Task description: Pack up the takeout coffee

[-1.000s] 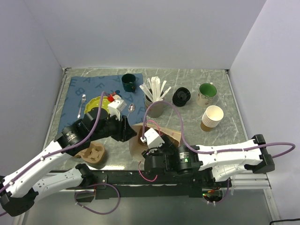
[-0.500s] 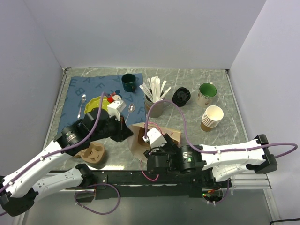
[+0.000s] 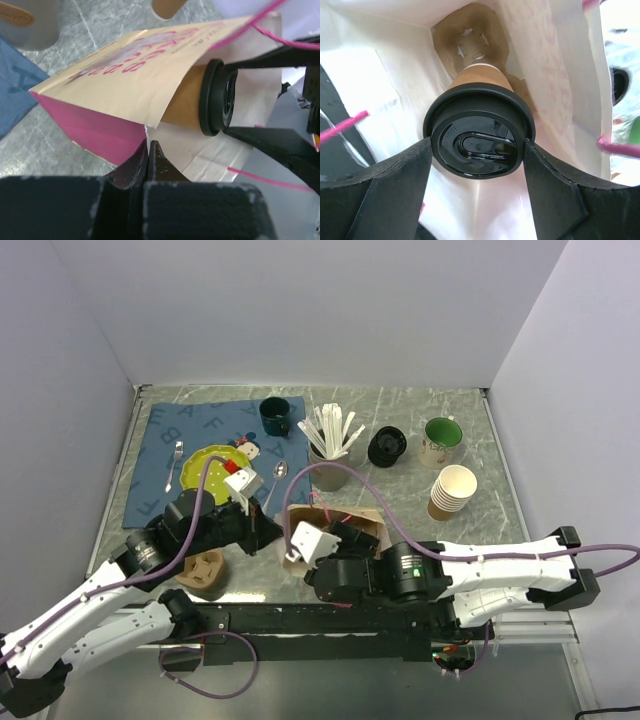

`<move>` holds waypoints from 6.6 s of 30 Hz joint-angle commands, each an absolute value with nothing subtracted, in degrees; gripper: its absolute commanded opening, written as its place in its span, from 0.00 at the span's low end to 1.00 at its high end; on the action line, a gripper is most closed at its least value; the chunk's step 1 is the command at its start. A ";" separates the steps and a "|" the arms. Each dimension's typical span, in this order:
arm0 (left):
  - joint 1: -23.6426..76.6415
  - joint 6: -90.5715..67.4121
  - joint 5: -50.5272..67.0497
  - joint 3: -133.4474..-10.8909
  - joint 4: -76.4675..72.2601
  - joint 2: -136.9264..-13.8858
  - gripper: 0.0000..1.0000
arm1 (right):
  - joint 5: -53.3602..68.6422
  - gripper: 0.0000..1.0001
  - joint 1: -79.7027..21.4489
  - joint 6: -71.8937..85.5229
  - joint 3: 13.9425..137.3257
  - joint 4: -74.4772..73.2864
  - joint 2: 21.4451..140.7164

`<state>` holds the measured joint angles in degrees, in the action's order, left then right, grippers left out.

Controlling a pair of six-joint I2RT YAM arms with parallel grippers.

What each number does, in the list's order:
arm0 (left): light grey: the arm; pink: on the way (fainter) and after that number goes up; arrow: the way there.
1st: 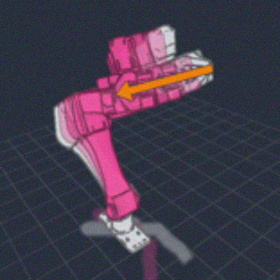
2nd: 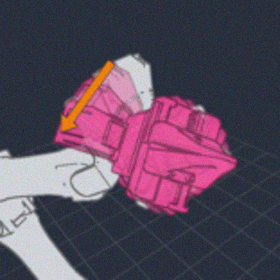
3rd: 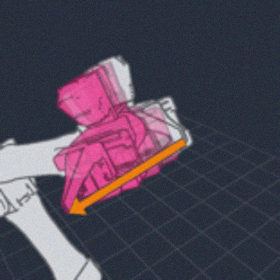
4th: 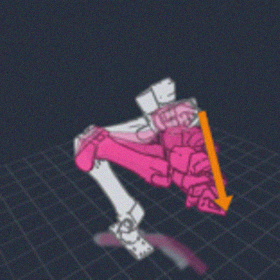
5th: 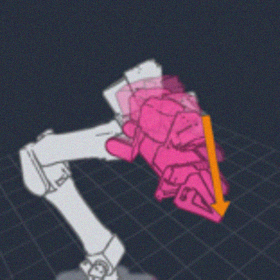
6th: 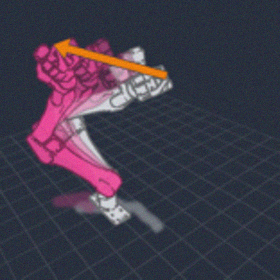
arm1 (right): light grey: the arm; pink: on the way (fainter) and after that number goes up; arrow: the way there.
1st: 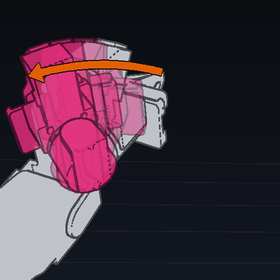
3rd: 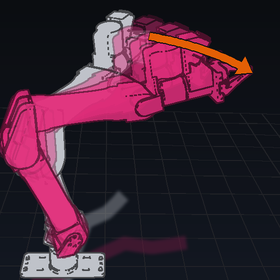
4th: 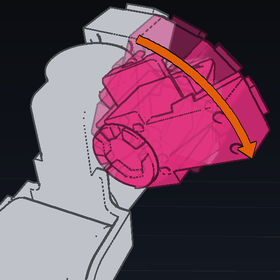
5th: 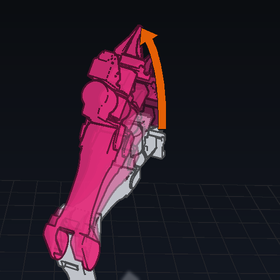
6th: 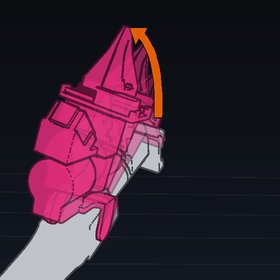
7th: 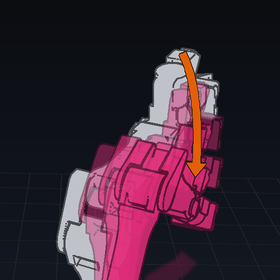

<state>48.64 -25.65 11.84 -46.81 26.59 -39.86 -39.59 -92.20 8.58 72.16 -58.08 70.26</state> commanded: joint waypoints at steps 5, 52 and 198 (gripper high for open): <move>48.78 -19.35 17.31 -43.25 19.51 -35.86 0.01 | -39.38 0.60 -90.70 -5.52 75.68 -58.91 72.52; 48.87 -34.37 -1.84 -48.44 30.96 -39.11 0.55 | -30.85 0.54 -82.18 -12.57 65.74 -46.05 66.18; 48.87 -30.23 5.45 -39.90 18.81 -35.95 0.01 | -23.11 0.51 -58.27 -36.48 52.21 -15.56 76.64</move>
